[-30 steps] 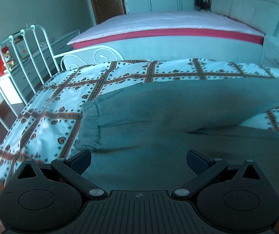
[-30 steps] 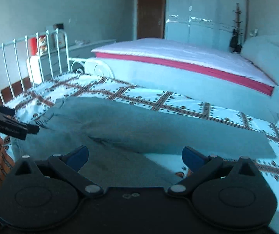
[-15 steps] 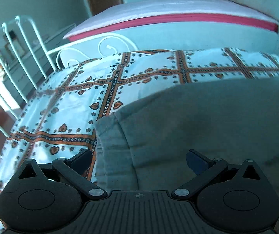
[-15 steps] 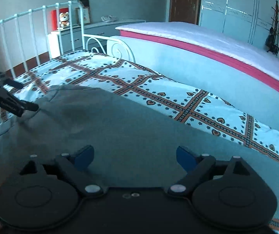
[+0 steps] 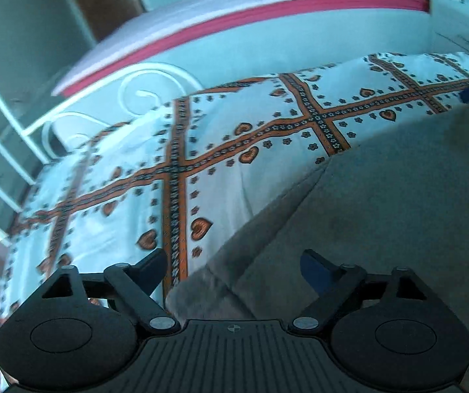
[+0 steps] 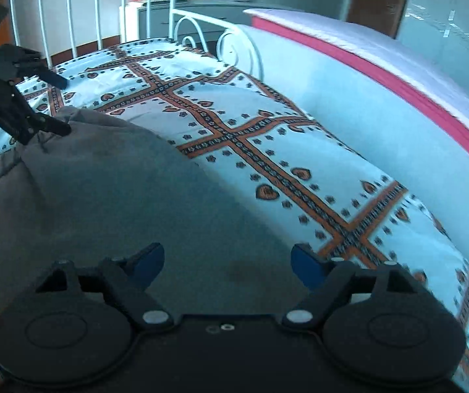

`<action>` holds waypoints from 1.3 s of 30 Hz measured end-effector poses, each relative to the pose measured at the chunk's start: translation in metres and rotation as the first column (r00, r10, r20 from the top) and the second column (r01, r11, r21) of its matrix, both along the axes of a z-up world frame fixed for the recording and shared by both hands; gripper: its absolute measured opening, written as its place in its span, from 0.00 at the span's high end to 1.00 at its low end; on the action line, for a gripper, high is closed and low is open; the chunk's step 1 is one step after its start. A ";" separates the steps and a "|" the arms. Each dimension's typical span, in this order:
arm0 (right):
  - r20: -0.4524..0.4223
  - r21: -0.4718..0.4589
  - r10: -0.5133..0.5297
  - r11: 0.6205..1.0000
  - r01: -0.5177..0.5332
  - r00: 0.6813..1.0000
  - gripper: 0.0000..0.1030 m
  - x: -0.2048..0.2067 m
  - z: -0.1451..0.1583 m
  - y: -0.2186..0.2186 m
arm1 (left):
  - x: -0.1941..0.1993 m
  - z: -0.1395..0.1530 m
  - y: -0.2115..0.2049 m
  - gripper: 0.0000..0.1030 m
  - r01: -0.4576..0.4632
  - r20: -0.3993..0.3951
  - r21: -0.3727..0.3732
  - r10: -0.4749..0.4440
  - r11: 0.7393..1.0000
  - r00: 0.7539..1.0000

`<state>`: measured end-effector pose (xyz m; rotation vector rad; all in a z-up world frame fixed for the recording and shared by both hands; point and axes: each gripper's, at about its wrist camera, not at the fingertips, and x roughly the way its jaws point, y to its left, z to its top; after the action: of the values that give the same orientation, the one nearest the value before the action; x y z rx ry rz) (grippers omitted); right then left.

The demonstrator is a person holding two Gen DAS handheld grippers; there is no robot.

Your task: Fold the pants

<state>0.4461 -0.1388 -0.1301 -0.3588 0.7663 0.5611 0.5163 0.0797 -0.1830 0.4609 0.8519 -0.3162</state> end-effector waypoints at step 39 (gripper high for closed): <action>0.064 0.021 0.030 0.999 -0.031 0.997 1.00 -0.154 0.054 0.013 | -0.153 0.056 0.031 0.82 0.102 0.090 0.036 -0.105 0.994 0.990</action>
<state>0.2920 -0.1254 -0.0765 -0.3671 0.6936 0.5840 0.3630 0.1111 -0.1274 0.5457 0.7459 -0.3752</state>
